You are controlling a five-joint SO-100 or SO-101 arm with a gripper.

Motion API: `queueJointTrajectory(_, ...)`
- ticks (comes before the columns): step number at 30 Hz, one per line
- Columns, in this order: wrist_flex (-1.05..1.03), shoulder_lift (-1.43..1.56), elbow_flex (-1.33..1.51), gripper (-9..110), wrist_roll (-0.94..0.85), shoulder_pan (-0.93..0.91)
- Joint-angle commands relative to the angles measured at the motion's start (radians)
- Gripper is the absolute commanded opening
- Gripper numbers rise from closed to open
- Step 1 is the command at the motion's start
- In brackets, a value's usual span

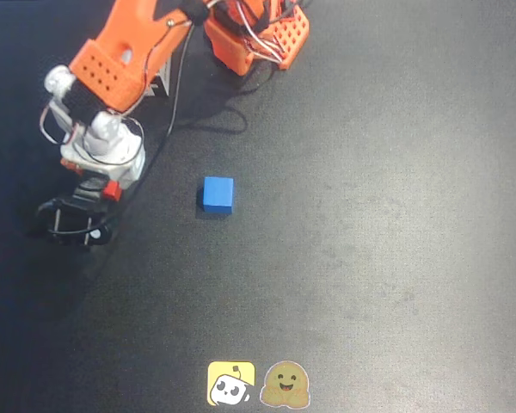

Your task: Put the red cube on top of the blue cube.

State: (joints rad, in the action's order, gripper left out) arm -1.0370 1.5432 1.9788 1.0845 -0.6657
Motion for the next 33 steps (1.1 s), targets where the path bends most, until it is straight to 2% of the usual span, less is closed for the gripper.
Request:
queueJointTrajectory(1,-0.031,0.100,-0.071,11,0.015,0.003)
queueJointTrajectory(16,-0.221,0.270,-0.169,11,0.084,0.092)
queueJointTrajectory(33,-0.291,0.465,-0.132,11,0.189,0.307)
